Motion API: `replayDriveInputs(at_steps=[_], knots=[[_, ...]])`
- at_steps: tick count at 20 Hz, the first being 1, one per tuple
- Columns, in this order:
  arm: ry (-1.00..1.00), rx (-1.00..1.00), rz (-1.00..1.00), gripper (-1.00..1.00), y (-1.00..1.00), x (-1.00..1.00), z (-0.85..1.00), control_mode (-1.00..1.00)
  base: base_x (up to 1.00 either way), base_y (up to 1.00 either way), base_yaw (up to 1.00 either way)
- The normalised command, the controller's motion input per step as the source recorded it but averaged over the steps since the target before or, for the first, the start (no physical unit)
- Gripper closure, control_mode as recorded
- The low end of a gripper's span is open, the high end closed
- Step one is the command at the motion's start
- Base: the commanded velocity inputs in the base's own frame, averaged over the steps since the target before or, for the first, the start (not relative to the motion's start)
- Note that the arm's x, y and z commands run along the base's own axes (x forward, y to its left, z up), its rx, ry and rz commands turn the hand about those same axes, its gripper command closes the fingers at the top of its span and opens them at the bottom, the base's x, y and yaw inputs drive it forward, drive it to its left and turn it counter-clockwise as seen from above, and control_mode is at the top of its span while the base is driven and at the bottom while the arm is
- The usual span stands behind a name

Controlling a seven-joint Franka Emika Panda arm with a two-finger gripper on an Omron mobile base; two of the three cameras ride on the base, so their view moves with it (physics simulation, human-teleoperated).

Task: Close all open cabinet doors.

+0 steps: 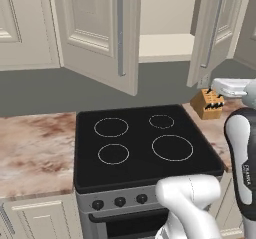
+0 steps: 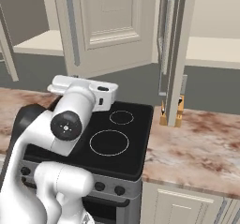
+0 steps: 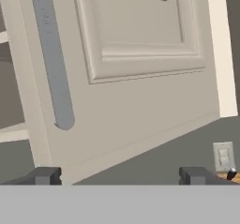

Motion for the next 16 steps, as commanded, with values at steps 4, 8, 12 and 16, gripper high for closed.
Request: replayDriveInputs(at_steps=[4,8,12,16], knots=[[0.0,-0.03,0.0,-1.0,0.08,0.52,0.0,-1.0,0.0,0.0,0.0],[0.0,-0.03,0.0,-1.0,0.15,0.55,0.0,-1.0,0.0,0.0,0.0],[0.0,-0.03,0.0,-1.0,0.16,0.6,0.0,-1.0,0.0,0.0,0.0],[0.0,-0.03,0.0,-1.0,0.16,0.62,0.0,-1.0,0.0,0.0,0.0]])
